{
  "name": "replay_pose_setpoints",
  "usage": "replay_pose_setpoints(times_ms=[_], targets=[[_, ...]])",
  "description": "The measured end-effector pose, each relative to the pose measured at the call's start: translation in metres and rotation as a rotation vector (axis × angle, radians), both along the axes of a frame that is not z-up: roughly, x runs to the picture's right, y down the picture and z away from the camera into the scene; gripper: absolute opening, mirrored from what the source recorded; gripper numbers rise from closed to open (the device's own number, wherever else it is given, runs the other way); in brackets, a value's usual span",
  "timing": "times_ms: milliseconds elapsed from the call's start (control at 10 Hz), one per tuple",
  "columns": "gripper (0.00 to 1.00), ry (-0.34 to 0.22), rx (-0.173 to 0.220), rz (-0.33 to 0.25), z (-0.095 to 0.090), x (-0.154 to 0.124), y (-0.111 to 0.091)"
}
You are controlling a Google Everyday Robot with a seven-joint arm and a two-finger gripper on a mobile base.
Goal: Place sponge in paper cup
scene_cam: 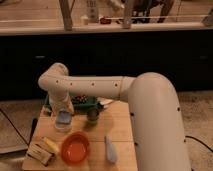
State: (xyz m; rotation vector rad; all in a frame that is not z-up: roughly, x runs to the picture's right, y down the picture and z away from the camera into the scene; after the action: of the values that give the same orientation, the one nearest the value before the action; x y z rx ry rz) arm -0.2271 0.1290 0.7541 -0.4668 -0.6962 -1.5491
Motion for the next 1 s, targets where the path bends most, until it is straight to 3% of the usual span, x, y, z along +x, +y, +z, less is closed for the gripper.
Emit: replay_pose_setpoints(times_ms=[200, 300, 1000], targets=[[0.77, 0.001, -0.002, -0.006, -0.0012, -0.001, 0.0025], [0.8, 0.002, -0.002, -0.008, -0.0021, -0.001, 0.0036], [0.8, -0.002, -0.005, -0.012, -0.005, -0.0038, 0.0107]])
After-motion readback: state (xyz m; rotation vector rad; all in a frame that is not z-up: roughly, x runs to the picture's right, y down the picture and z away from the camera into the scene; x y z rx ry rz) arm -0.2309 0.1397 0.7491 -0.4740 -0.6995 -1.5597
